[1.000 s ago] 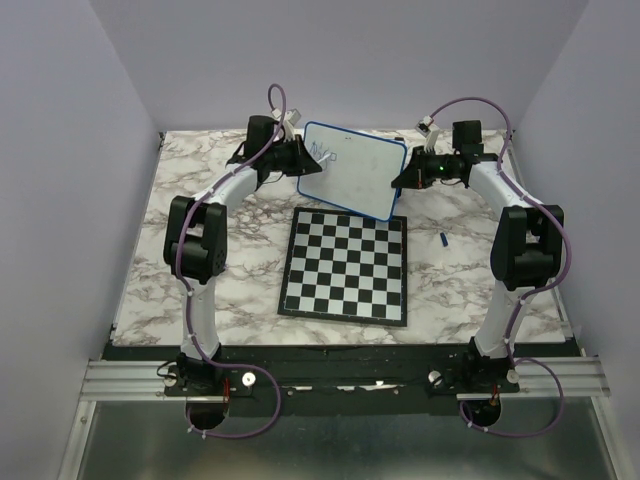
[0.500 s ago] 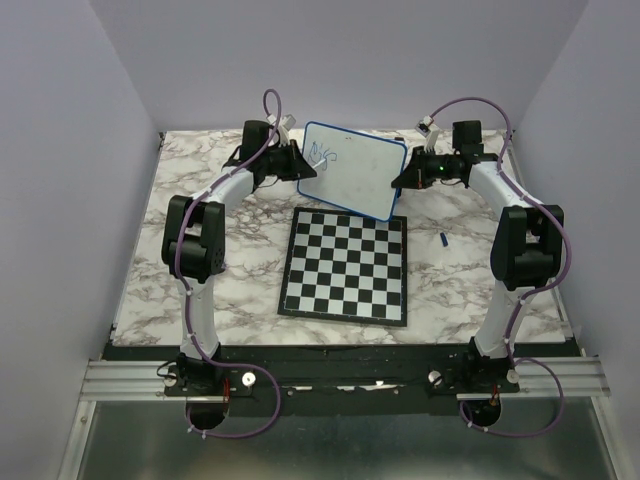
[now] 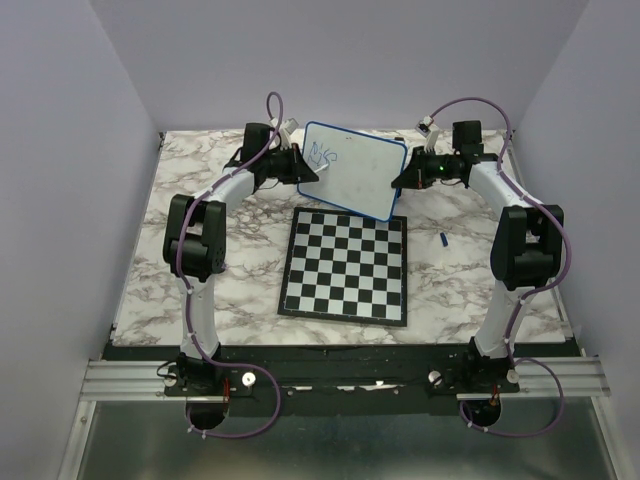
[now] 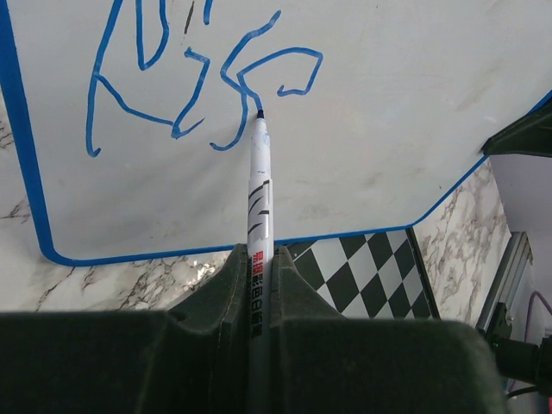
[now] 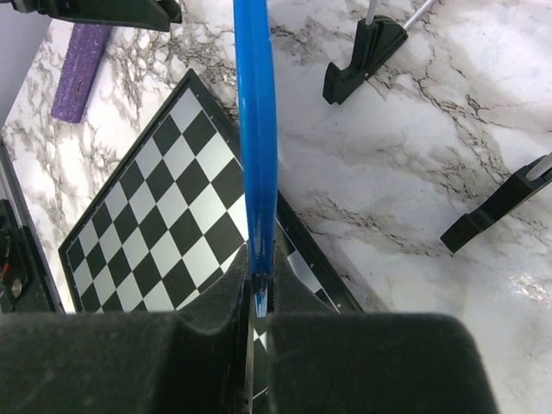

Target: Write a sentence on the whiteboard

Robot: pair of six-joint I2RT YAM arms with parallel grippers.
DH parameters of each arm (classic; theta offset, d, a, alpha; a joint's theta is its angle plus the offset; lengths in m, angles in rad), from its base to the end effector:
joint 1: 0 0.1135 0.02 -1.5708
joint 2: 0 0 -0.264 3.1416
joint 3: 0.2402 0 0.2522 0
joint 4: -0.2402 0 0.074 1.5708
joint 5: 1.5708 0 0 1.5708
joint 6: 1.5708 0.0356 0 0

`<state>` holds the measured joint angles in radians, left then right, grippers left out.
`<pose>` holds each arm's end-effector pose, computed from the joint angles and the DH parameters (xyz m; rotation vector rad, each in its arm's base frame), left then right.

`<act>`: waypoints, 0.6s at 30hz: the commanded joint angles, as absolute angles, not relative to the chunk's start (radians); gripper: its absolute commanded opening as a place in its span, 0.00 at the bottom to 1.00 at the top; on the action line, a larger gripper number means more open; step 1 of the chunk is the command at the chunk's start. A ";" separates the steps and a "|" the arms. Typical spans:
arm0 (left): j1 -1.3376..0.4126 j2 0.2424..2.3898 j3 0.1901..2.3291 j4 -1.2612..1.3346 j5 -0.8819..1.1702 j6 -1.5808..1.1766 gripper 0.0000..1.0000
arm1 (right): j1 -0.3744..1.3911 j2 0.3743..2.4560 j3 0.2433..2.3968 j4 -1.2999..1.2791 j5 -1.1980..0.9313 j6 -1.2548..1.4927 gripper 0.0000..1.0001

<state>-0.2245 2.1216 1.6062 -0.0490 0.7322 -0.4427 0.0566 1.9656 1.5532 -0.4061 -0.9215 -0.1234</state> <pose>0.4683 -0.1313 0.2162 0.2166 2.1836 -1.1648 0.4330 0.0529 0.2442 -0.6175 2.1187 1.0458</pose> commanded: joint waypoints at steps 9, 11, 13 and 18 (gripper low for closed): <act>-0.241 2.169 1.603 -0.118 0.781 -0.396 0.00 | 0.064 1.977 1.577 -0.413 -0.943 -0.149 0.00; -0.245 2.171 1.605 -0.124 0.790 -0.393 0.00 | 0.064 1.977 1.577 -0.413 -0.945 -0.150 0.00; -0.248 2.172 1.611 -0.126 0.795 -0.390 0.00 | 0.064 1.976 1.577 -0.413 -0.945 -0.149 0.00; -0.256 2.172 1.614 -0.114 0.805 -0.399 0.00 | 0.064 1.976 1.577 -0.411 -0.945 -0.150 0.00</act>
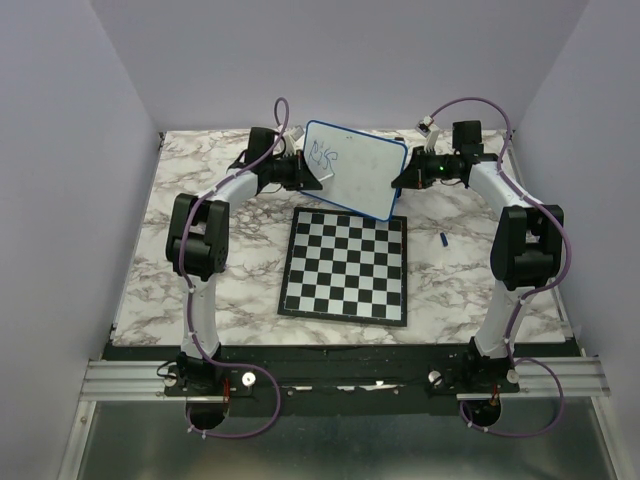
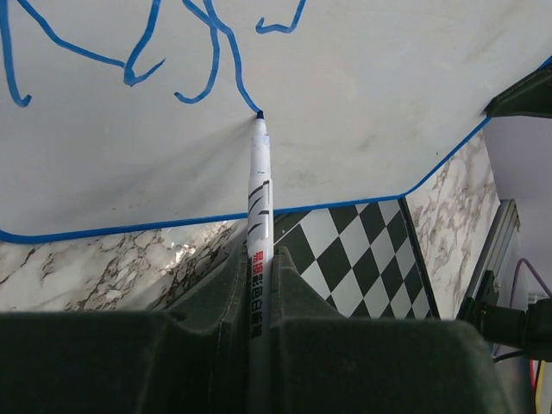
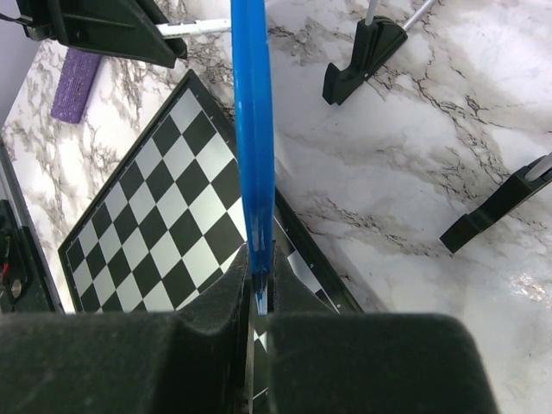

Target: Write a sentence on the whiteboard

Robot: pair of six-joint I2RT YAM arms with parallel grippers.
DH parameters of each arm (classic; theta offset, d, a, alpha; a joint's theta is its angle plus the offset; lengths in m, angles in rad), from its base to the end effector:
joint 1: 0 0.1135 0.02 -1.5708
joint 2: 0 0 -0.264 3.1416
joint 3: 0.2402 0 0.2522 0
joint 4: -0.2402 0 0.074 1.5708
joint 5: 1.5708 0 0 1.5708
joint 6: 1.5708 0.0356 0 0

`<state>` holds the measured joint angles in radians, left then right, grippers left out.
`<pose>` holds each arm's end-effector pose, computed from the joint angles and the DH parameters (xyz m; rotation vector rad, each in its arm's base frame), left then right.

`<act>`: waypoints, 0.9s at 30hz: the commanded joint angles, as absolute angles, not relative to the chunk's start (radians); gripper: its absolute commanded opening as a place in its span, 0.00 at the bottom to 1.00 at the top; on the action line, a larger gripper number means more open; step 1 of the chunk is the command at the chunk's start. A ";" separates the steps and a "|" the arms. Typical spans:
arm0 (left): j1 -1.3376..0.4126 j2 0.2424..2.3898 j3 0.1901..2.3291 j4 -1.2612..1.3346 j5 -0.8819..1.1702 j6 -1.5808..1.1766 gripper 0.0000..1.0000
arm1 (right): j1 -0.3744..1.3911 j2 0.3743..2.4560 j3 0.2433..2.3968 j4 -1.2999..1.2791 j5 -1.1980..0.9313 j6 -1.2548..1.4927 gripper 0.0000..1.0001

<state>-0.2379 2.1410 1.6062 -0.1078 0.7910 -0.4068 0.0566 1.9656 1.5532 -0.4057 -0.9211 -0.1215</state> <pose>0.4635 -0.1385 0.2032 0.2738 2.2407 -1.2254 0.4330 0.0529 0.2442 -0.6156 2.1195 1.0462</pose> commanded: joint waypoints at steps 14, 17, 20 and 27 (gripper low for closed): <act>-0.180 1.965 1.404 0.320 0.925 -0.690 0.00 | 0.064 1.973 1.575 -0.413 -0.942 -0.152 0.00; -0.153 1.915 1.350 0.388 0.946 -0.735 0.00 | 0.063 1.977 1.577 -0.413 -0.939 -0.152 0.00; -0.123 1.875 1.319 0.400 0.951 -0.741 0.00 | 0.064 1.976 1.578 -0.414 -0.940 -0.150 0.00; -0.087 1.833 1.347 0.171 0.876 -0.565 0.00 | 0.064 1.973 1.582 -0.414 -0.940 -0.149 0.00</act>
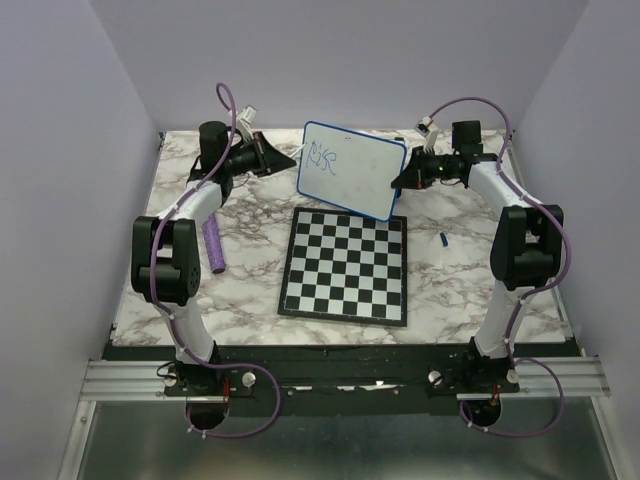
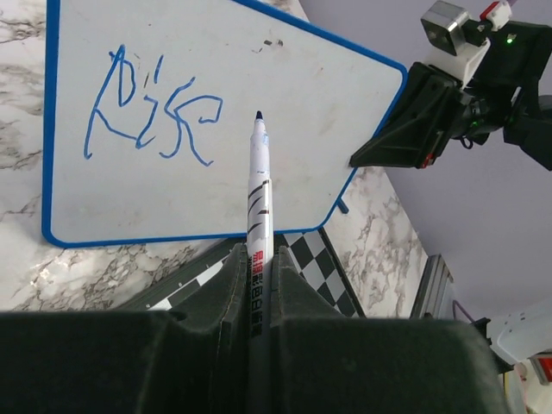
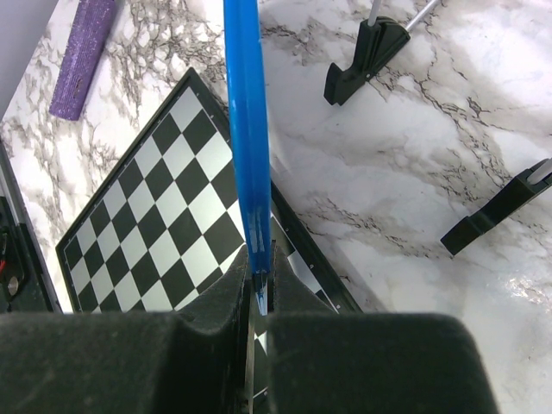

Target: Write a sentence on the whiteboard

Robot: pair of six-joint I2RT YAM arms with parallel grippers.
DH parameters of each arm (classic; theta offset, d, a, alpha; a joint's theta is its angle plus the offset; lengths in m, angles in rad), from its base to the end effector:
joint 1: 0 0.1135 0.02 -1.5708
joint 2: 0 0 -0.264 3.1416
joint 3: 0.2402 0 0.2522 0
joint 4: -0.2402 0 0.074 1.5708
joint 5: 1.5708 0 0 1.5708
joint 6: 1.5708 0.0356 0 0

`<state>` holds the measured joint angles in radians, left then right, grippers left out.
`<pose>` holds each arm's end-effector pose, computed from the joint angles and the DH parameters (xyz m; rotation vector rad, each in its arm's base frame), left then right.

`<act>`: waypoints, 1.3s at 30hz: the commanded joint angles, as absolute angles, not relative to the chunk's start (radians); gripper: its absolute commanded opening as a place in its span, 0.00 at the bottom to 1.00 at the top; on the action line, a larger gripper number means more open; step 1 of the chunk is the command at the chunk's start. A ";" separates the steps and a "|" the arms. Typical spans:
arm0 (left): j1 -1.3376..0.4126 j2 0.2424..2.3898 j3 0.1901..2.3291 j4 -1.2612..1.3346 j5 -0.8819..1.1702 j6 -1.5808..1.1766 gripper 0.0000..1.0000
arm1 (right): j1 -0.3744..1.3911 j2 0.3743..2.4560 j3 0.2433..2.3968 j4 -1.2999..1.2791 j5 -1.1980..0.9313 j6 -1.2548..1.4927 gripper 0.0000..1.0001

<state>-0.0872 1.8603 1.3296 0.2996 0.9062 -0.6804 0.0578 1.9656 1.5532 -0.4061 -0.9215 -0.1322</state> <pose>0.4263 -0.0654 0.2723 0.1371 1.9158 -1.3405 0.4329 0.0535 0.2442 -0.6276 2.1140 1.0416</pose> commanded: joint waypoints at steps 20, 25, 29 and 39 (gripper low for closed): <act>-0.144 1.746 1.305 0.047 0.742 -0.380 0.00 | 0.064 1.974 1.583 -0.414 -0.939 -0.150 0.00; -0.160 1.724 1.249 0.104 0.723 -0.394 0.00 | 0.064 1.974 1.583 -0.414 -0.940 -0.152 0.00; -0.178 1.720 1.221 0.146 0.701 -0.405 0.00 | 0.064 1.976 1.585 -0.414 -0.939 -0.152 0.00; -0.236 1.723 1.166 0.196 0.640 -0.414 0.00 | 0.064 1.977 1.583 -0.414 -0.942 -0.153 0.00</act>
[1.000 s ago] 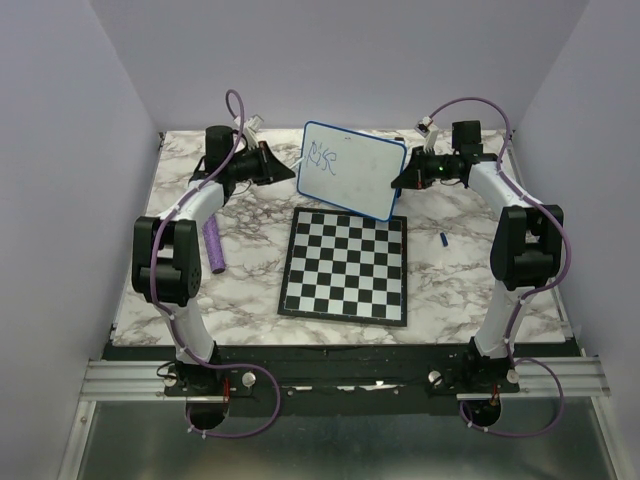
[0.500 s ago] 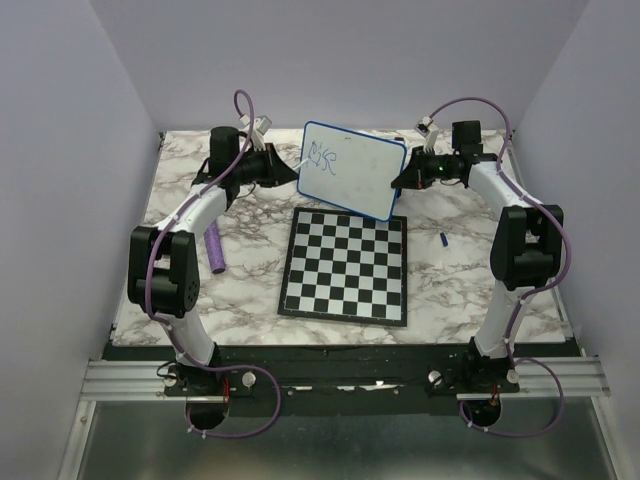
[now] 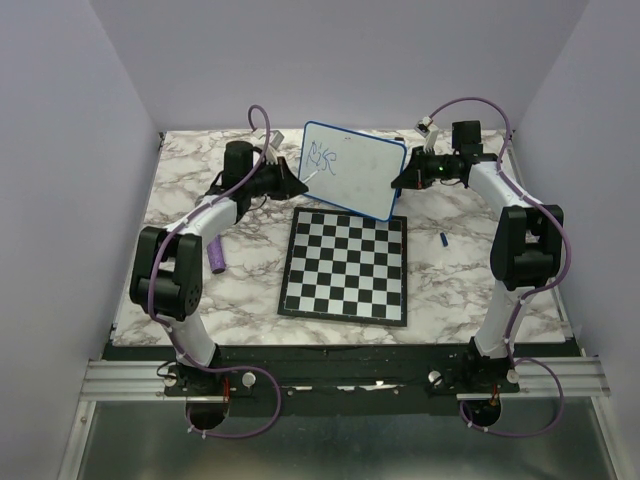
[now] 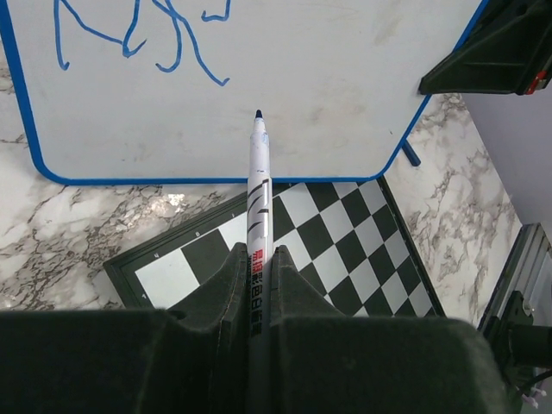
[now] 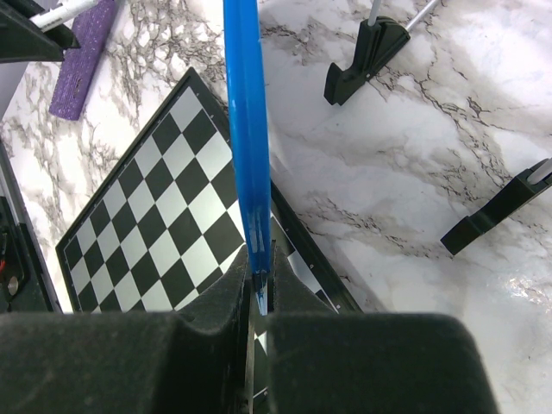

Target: Write a sentence on the whiteboard

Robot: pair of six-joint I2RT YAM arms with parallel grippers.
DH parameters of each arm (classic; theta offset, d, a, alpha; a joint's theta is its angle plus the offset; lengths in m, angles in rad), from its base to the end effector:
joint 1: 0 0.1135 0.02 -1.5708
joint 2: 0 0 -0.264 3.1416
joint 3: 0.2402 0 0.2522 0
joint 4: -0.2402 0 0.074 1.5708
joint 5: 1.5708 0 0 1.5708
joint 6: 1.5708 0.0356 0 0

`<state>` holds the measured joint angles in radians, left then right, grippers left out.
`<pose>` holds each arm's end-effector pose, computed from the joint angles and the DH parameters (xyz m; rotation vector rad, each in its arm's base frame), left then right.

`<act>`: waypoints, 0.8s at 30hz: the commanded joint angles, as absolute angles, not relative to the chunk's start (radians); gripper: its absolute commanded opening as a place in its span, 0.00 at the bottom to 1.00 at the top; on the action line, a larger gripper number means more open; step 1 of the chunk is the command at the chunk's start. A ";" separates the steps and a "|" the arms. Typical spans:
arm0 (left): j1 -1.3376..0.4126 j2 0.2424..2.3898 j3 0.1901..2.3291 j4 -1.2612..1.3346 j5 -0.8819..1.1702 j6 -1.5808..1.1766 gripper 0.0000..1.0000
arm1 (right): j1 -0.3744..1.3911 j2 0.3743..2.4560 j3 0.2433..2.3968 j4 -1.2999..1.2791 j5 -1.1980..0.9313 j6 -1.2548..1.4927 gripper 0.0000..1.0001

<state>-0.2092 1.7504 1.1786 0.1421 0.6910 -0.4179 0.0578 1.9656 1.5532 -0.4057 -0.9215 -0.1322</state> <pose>0.3844 -0.1048 0.2489 0.2521 2.0448 -1.0847 0.4329 0.0535 0.2443 -0.6277 2.1137 1.0415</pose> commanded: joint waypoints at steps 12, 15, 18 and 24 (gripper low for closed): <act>-0.334 1.770 1.169 0.221 0.580 -0.417 0.00 | 0.064 1.974 1.582 -0.416 -0.942 -0.156 0.00; -0.362 1.772 1.163 0.255 0.563 -0.436 0.00 | 0.066 1.977 1.582 -0.416 -0.943 -0.156 0.00; -0.380 1.784 1.177 0.273 0.537 -0.456 0.00 | 0.064 1.979 1.582 -0.416 -0.943 -0.156 0.00; -0.431 1.839 1.233 0.278 0.486 -0.486 0.00 | 0.064 1.977 1.582 -0.416 -0.943 -0.156 0.00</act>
<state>-0.4038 1.7962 1.1847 0.2436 0.5491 -0.4622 0.0578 1.9656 1.5532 -0.4057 -0.9215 -0.1326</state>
